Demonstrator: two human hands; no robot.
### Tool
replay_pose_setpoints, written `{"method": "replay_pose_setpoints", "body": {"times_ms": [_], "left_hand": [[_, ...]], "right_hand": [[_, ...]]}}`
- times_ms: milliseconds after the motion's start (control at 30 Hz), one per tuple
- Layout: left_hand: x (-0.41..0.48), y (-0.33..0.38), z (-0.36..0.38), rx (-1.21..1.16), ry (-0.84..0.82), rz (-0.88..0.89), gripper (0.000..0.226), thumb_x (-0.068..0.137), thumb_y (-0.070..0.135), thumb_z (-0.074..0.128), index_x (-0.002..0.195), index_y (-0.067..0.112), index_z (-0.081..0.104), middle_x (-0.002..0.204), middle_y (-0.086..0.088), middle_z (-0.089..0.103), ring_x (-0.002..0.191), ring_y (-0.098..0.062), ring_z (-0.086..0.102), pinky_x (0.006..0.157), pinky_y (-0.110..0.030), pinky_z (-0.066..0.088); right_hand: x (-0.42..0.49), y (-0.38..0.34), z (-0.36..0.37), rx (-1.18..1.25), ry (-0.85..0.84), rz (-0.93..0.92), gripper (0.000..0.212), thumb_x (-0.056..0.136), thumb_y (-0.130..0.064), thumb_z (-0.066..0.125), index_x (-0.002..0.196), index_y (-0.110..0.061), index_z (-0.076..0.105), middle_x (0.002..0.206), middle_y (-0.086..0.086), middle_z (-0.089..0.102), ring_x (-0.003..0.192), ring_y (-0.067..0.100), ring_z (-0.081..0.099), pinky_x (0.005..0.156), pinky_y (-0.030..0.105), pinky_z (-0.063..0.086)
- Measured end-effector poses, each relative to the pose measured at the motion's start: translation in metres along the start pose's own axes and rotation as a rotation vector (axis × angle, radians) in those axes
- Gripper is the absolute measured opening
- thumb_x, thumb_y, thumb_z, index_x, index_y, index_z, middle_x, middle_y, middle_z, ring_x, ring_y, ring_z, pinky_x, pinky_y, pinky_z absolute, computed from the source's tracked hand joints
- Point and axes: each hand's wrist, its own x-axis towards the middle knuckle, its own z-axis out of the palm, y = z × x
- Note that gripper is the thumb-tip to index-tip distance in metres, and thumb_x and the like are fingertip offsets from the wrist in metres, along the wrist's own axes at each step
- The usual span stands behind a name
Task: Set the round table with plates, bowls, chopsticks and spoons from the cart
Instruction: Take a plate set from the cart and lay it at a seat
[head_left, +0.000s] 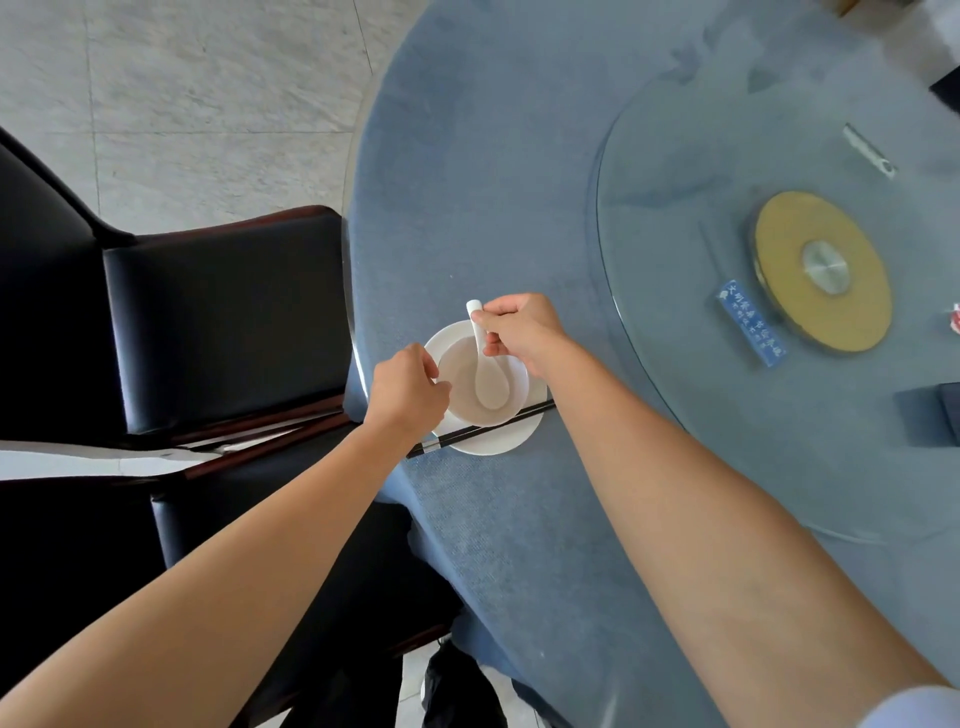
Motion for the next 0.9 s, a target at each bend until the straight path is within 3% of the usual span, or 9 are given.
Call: {"method": "replay_pose_setpoints", "body": {"times_ms": [67,167,333,467,533,600,733,800,900], "left_hand": [[0.000,-0.001,-0.001,0.013,-0.013,0.011,0.010,0.087,0.013,0.062,0.091,0.017,0.054,0.087,-0.008,0.069,0.073,-0.021,0.070,0.063,-0.034,0.057],[-0.004,-0.002,-0.003,0.011,-0.045,0.027,0.013,0.087,0.011,0.060,0.088,0.020,0.051,0.085,-0.005,0.070,0.063,-0.016,0.070,0.050,-0.022,0.048],[-0.018,-0.002,-0.006,0.043,-0.074,0.044,0.012,0.087,0.012,0.056,0.095,0.020,0.053,0.095,-0.005,0.068,0.072,-0.019,0.069,0.054,-0.025,0.050],[-0.048,0.009,-0.005,0.048,-0.072,0.089,0.015,0.085,0.014,0.048,0.098,0.019,0.054,0.092,-0.006,0.064,0.075,-0.027,0.069,0.064,-0.038,0.060],[-0.069,0.019,-0.001,0.094,-0.093,0.160,0.014,0.085,0.015,0.048,0.095,0.019,0.056,0.090,-0.006,0.062,0.073,-0.026,0.067,0.059,-0.036,0.058],[-0.093,0.029,0.006,0.190,-0.128,0.266,0.011,0.089,0.015,0.047,0.092,0.017,0.057,0.088,-0.005,0.061,0.068,-0.022,0.061,0.050,-0.028,0.048],[-0.161,0.043,0.037,0.573,-0.227,0.557,0.016,0.092,0.016,0.046,0.091,0.012,0.062,0.100,-0.015,0.067,0.095,-0.037,0.063,0.071,-0.034,0.047],[-0.208,0.042,0.062,0.776,-0.289,0.651,0.025,0.092,0.018,0.047,0.108,0.010,0.064,0.117,-0.017,0.065,0.109,-0.037,0.061,0.084,-0.038,0.048],[-0.300,0.032,0.106,1.008,-0.411,0.795,0.032,0.090,0.017,0.048,0.117,0.008,0.062,0.125,-0.020,0.062,0.114,-0.039,0.060,0.087,-0.039,0.049]], "right_hand": [[-0.006,0.002,0.001,0.030,0.010,-0.017,0.015,0.088,-0.013,0.074,0.093,0.000,0.070,0.065,0.009,0.060,0.054,0.018,0.056,0.073,0.036,0.061],[-0.019,0.006,-0.001,0.094,0.060,-0.003,0.022,0.086,-0.006,0.073,0.106,0.003,0.066,0.075,0.013,0.064,0.062,0.022,0.062,0.073,0.038,0.062],[-0.053,0.020,-0.018,0.091,0.188,0.025,0.015,0.088,-0.005,0.066,0.103,-0.007,0.065,0.084,0.006,0.067,0.065,0.023,0.070,0.076,0.038,0.062],[-0.097,0.037,-0.036,0.098,0.206,0.030,0.008,0.089,-0.003,0.059,0.090,-0.007,0.066,0.085,0.010,0.066,0.060,0.020,0.067,0.063,0.031,0.062],[-0.123,0.046,-0.042,0.045,0.213,0.027,0.010,0.088,-0.005,0.057,0.091,-0.007,0.067,0.083,0.013,0.067,0.061,0.021,0.065,0.059,0.031,0.061],[-0.154,0.058,-0.049,-0.131,0.210,0.010,0.012,0.090,-0.011,0.056,0.089,-0.008,0.068,0.085,0.016,0.070,0.066,0.025,0.065,0.066,0.038,0.061],[-0.242,0.105,-0.064,-0.592,0.263,-0.062,0.022,0.094,-0.019,0.054,0.101,-0.004,0.068,0.106,0.020,0.070,0.098,0.036,0.064,0.079,0.037,0.051],[-0.297,0.143,-0.069,-0.672,0.292,-0.051,0.024,0.094,-0.018,0.051,0.106,-0.005,0.067,0.114,0.023,0.067,0.106,0.039,0.062,0.081,0.036,0.049],[-0.390,0.212,-0.082,-0.643,0.347,0.090,0.025,0.089,-0.013,0.047,0.107,-0.009,0.065,0.116,0.022,0.065,0.107,0.039,0.062,0.078,0.033,0.046]]}}
